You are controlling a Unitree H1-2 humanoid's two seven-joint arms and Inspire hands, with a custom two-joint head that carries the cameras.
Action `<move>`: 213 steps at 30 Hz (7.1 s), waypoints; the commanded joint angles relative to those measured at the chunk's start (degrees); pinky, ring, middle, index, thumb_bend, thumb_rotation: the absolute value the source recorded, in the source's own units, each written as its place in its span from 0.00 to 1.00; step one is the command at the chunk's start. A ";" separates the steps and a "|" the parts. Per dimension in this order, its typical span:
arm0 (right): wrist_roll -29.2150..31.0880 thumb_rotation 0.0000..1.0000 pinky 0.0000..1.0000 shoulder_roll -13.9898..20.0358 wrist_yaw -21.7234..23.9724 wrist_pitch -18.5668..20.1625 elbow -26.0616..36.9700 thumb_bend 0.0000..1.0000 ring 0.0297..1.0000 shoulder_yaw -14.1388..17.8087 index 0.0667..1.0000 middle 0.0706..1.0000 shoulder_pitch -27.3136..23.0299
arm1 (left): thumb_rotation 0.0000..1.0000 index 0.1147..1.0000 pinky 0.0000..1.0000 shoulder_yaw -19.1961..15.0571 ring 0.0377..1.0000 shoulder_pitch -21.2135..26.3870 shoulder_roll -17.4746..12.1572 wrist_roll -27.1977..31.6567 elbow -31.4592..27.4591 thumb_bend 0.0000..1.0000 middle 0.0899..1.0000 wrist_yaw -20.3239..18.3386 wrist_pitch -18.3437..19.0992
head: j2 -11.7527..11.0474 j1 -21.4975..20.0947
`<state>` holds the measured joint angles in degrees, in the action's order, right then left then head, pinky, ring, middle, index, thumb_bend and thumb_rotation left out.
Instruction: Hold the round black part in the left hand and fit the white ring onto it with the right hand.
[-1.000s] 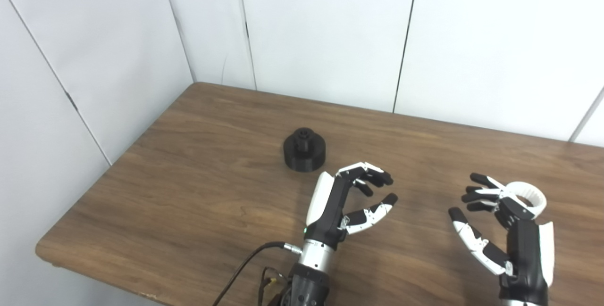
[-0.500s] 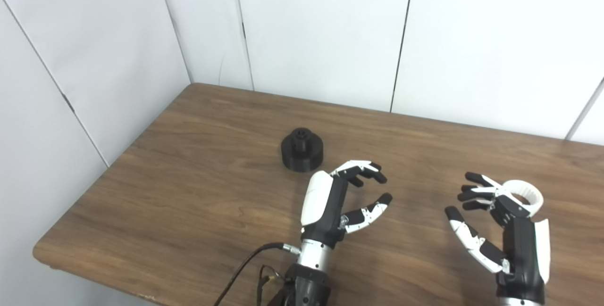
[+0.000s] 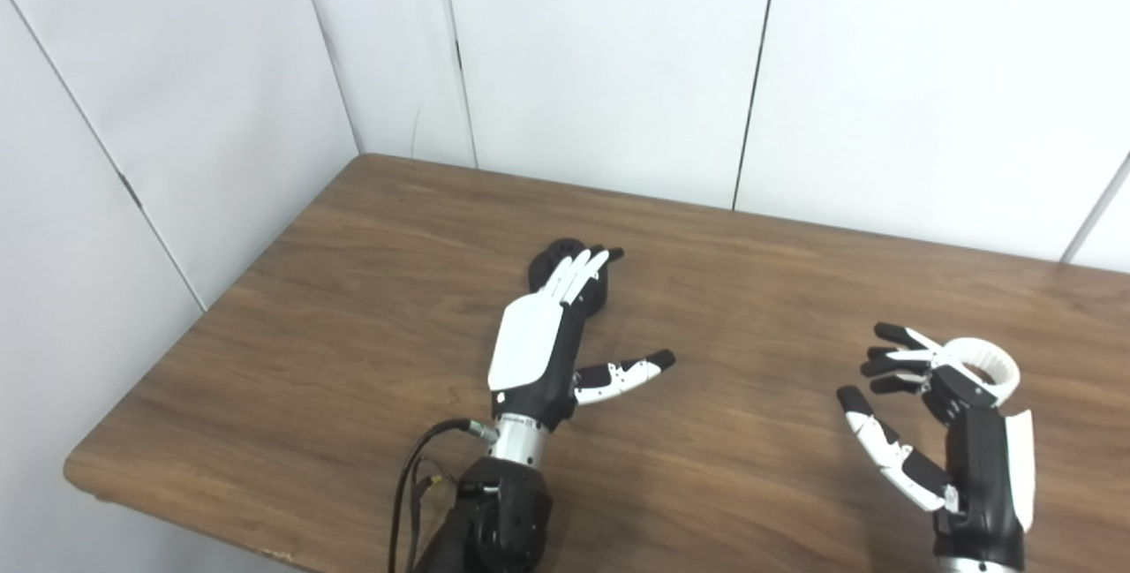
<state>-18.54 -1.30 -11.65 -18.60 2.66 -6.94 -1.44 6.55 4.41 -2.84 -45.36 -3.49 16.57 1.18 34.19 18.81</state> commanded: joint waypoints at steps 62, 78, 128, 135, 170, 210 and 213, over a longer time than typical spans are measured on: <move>0.00 0.16 0.51 0.48 0.65 0.69 -2.14 0.50 0.65 1.13 0.46 0.71 2.70 | 0.71 0.87 1.00 3.84 1.00 15.08 -18.67 -5.71 11.03 1.00 1.00 -16.91 22.62 | 1.31 -0.43; 0.82 0.15 0.50 0.81 1.10 0.64 -0.96 0.50 0.64 1.28 0.46 0.71 3.46 | 0.70 0.87 1.00 4.60 1.00 16.43 -17.77 -4.21 14.55 1.00 1.00 -13.74 20.44 | 1.97 -0.70; 0.86 0.15 0.50 0.34 1.96 2.98 1.85 0.50 0.64 1.67 0.46 0.71 4.64 | 0.37 0.59 1.00 0.52 1.00 18.63 -12.67 5.23 24.56 0.90 1.00 3.69 10.74 | 3.91 -1.66; 0.42 0.15 0.51 0.16 1.66 3.20 1.77 0.50 0.64 1.76 0.46 0.71 4.35 | 0.38 0.57 1.00 1.80 1.00 17.64 -12.59 6.38 22.91 0.93 1.00 1.53 9.55 | 3.92 -1.76; -0.53 0.15 0.50 -1.10 0.94 4.35 2.86 0.50 0.63 1.54 0.46 0.70 4.18 | 0.30 0.58 1.00 11.50 1.00 1.58 -7.18 7.73 -0.26 0.98 1.00 -9.49 5.66 | 5.84 -5.45; -7.01 0.15 0.49 -7.75 -3.56 6.23 2.34 0.50 0.64 -2.17 0.46 0.71 3.74 | 0.34 0.60 1.00 12.43 1.00 -4.26 -8.89 4.43 -8.25 0.97 1.00 -18.79 2.12 | 6.52 -31.61; -7.08 0.15 0.49 -7.77 -3.84 6.12 2.08 0.50 0.64 -2.44 0.46 0.72 3.56 | 0.33 0.60 1.00 12.15 1.00 -4.25 -8.94 4.45 -8.20 0.97 1.00 -19.04 1.98 | 6.18 -32.76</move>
<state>-25.21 -7.09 -14.68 -11.68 5.99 -8.30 1.76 19.13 -0.68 -11.11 -40.67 -10.58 -2.81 4.15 40.52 -13.36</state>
